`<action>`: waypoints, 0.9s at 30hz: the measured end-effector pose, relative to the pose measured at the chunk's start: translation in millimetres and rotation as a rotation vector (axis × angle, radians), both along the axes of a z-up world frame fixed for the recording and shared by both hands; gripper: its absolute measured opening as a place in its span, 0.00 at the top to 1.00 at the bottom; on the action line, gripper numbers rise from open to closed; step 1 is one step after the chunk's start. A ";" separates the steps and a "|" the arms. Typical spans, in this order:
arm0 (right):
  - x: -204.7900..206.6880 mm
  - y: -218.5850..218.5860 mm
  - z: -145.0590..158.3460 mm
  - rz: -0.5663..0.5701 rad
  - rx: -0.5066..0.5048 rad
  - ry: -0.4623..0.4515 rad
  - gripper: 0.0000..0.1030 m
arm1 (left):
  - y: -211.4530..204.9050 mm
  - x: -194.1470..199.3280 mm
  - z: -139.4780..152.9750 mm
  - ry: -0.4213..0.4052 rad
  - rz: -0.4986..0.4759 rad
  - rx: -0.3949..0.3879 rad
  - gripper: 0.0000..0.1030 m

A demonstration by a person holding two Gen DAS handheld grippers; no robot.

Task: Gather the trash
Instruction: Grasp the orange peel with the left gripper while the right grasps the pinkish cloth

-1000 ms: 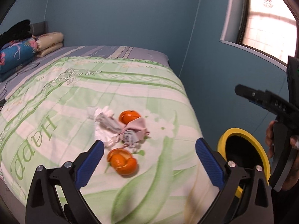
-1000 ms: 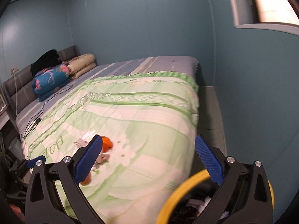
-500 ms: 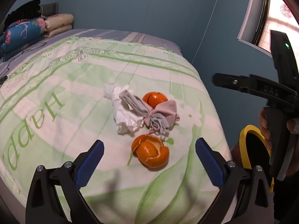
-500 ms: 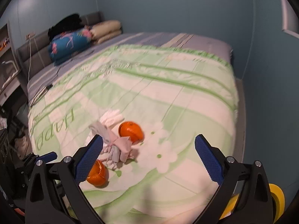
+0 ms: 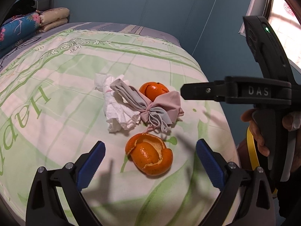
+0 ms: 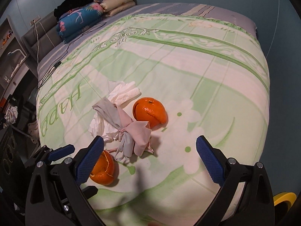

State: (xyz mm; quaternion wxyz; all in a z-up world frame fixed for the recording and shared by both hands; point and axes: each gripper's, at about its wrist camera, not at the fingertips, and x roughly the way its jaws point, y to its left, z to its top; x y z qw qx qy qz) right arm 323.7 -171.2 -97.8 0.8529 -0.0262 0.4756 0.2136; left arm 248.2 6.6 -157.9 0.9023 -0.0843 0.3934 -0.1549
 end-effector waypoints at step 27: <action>18.9 36.2 -32.2 0.044 -0.089 0.067 0.85 | 1.3 4.7 -14.1 0.054 -0.047 -0.031 0.73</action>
